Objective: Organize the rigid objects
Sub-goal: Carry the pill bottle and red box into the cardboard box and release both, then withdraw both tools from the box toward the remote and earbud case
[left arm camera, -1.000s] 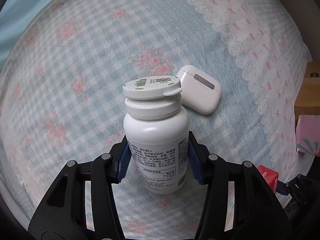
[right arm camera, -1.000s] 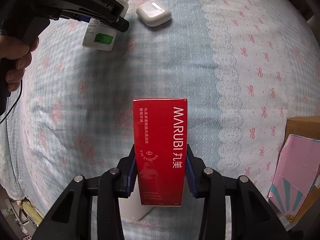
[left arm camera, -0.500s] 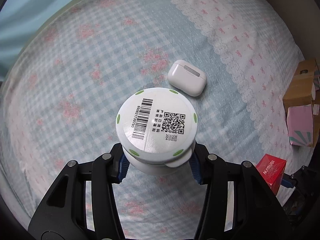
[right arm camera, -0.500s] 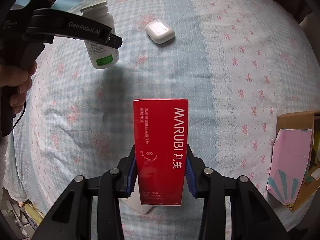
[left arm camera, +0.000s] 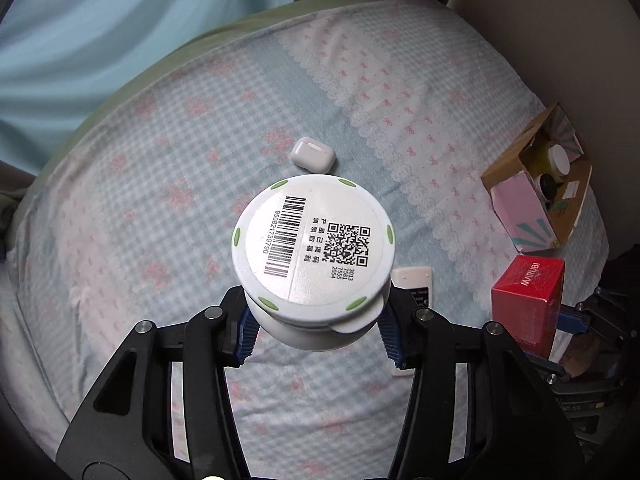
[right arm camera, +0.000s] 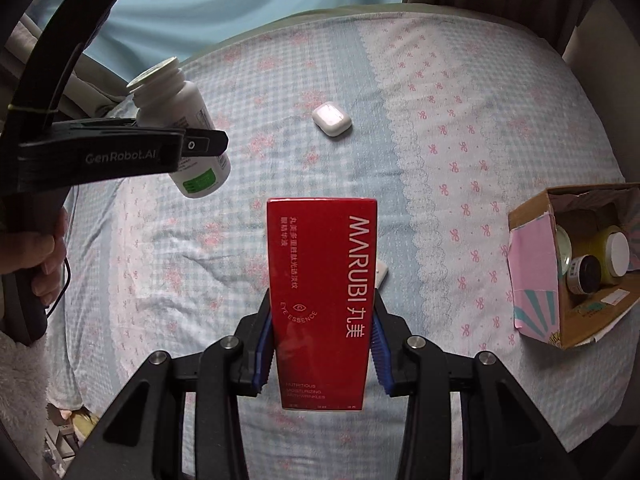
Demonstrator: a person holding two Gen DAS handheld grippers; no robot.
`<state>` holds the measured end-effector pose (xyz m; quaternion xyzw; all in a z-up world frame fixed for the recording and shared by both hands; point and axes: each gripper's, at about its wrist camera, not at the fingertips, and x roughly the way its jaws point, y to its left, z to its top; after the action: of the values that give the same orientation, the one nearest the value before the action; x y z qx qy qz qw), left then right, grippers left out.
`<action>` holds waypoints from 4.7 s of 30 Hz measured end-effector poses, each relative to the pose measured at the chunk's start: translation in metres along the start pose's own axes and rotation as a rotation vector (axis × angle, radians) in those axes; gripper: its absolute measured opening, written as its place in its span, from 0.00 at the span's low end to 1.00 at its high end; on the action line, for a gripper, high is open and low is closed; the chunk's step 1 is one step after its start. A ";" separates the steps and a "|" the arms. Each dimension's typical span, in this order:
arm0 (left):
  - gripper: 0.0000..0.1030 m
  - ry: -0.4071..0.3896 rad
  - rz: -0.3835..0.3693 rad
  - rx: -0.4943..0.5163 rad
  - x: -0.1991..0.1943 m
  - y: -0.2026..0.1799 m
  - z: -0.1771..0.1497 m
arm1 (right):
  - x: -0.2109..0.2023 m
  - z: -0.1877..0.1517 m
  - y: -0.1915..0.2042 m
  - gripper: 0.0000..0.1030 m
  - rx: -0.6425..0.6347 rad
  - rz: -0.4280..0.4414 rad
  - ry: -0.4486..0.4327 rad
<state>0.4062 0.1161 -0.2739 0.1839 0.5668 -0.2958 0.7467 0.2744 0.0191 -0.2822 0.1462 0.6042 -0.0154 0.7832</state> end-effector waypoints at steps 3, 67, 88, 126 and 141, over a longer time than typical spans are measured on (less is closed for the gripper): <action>0.45 -0.044 -0.020 0.010 -0.043 -0.019 -0.014 | -0.035 -0.015 -0.003 0.37 0.038 0.018 -0.028; 0.45 0.148 -0.053 -0.177 0.158 -0.398 0.067 | -0.037 0.047 -0.493 0.37 -0.017 -0.098 0.049; 1.00 0.122 -0.044 -0.142 0.151 -0.407 0.040 | -0.040 0.047 -0.492 1.00 -0.018 -0.136 -0.059; 1.00 -0.137 0.184 -0.332 -0.061 -0.323 -0.074 | -0.181 -0.015 -0.324 1.00 -0.233 -0.008 -0.283; 1.00 -0.198 0.197 -0.276 -0.131 -0.174 -0.128 | -0.162 -0.056 -0.170 1.00 -0.187 -0.044 -0.249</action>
<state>0.1749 0.0934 -0.1750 0.1043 0.5050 -0.1576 0.8422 0.1438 -0.1543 -0.1768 0.0563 0.5042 0.0055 0.8617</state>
